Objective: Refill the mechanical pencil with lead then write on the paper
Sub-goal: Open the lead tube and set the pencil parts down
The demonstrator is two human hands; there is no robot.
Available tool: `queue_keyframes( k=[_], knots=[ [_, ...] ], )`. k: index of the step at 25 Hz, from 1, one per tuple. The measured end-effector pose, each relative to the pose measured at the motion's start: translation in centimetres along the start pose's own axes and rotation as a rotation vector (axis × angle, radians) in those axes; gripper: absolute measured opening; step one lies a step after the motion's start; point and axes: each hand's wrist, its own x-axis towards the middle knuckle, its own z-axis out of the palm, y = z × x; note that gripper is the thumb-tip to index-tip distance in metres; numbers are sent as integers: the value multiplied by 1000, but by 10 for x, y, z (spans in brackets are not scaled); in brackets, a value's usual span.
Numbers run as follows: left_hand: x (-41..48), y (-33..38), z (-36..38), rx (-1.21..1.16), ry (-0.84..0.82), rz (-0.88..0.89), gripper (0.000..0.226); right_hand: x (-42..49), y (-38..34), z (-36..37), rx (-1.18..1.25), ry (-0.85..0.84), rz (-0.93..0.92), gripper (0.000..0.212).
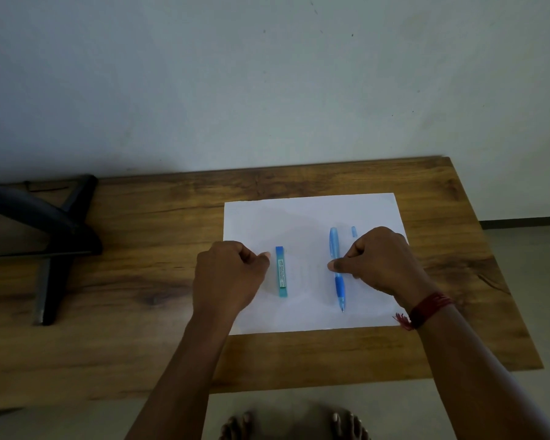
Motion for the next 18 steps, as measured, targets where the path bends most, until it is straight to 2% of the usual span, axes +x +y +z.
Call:
queue_keyframes(
  k=[3, 7, 10, 14, 18],
  knots=[
    [-3, 0, 2, -1, -65, 29, 29, -2, -2, -3, -4, 45, -21, 36],
    [-9, 2, 9, 4, -83, 44, 34, -12, -22, -13, 249, 339, -138, 30],
    [-12, 8, 17, 73, -97, 52, 41, -24, -45, 2, 302, 337, -222, 25],
    [-12, 6, 18, 95, -127, 117, 36, -41, -62, 35, 240, 357, -367, 20],
    [-11, 11, 12, 39, -112, 131, 33, -37, -64, 40, 231, 414, -382, 12]
  ],
)
